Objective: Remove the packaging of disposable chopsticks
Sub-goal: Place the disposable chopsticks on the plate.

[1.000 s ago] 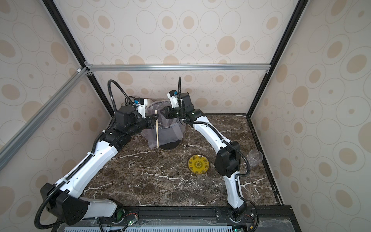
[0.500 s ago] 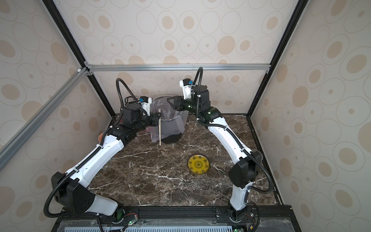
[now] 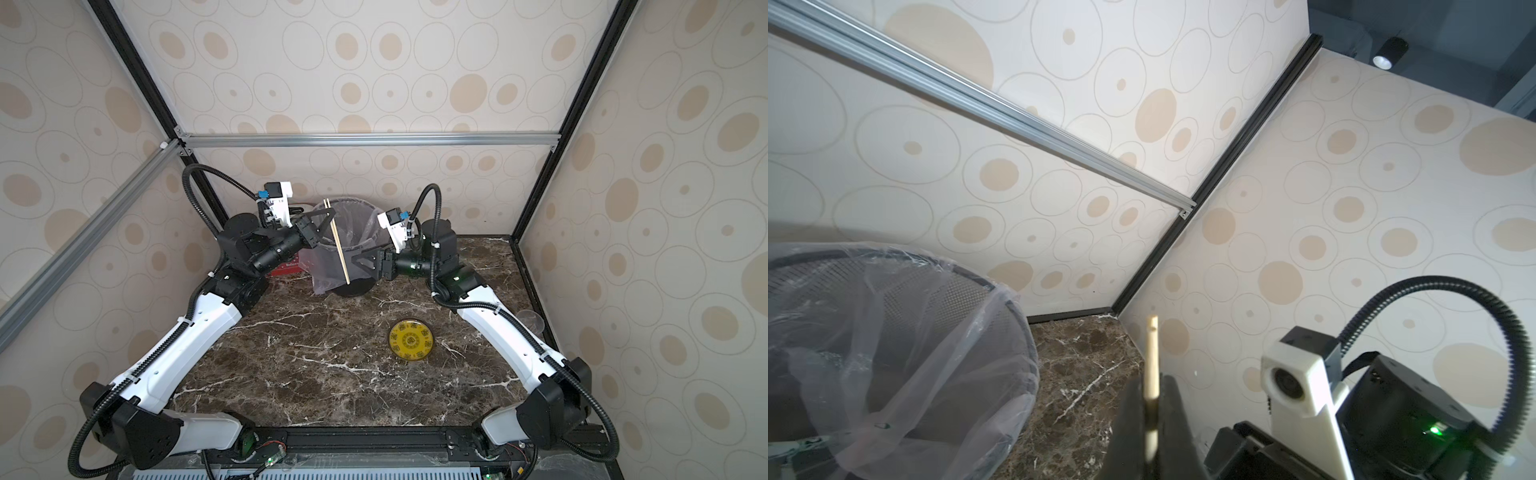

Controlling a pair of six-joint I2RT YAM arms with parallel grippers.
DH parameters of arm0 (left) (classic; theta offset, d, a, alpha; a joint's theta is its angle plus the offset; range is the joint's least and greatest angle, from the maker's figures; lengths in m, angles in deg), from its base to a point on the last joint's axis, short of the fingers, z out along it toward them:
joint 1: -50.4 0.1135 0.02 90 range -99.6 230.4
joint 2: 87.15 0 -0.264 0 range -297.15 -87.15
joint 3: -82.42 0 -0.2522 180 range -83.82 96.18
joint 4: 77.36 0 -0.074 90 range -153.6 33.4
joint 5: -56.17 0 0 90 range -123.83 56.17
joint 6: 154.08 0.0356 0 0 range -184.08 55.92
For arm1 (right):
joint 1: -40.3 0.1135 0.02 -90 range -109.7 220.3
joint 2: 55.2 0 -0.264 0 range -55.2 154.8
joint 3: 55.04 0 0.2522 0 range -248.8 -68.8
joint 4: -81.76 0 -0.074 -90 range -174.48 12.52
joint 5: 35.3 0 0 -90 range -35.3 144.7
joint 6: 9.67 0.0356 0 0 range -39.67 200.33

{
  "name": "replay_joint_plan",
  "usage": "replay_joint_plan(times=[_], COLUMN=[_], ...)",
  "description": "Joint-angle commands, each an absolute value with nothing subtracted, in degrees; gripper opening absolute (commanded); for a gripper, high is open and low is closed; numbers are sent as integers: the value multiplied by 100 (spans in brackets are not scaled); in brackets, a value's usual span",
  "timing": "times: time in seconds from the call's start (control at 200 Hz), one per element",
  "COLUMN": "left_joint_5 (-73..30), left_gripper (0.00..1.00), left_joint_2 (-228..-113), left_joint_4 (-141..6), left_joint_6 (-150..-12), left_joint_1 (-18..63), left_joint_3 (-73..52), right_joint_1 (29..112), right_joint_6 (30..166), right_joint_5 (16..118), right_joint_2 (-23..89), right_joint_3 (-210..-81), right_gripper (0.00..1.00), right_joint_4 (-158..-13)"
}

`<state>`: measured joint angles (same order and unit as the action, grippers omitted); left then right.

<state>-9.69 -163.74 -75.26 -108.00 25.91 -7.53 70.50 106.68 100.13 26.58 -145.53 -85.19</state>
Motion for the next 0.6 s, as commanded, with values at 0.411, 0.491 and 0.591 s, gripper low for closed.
replay_joint_plan(times=[0.411, 0.491, 0.591], left_joint_5=[-541, -538, -654], left_gripper=[0, 0, 0], left_joint_2=[-16387, -16346, -16244], left_joint_4=[-8246, -8213, -7901], left_joint_6=[-11317, -11317, -11120], left_joint_1=[2256, 2256, 2254], left_joint_3=[-767, -793, -822], right_joint_1=[7125, 7124, 7120], right_joint_6=[11358, 11359, 11381], right_joint_5=[10560, 10488, 10401], right_joint_2=[3028, 3011, 2980], right_joint_3=[-14845, -14835, -14797], right_gripper=[36, 19, 0], right_joint_4=[-9344, -9313, -9234])
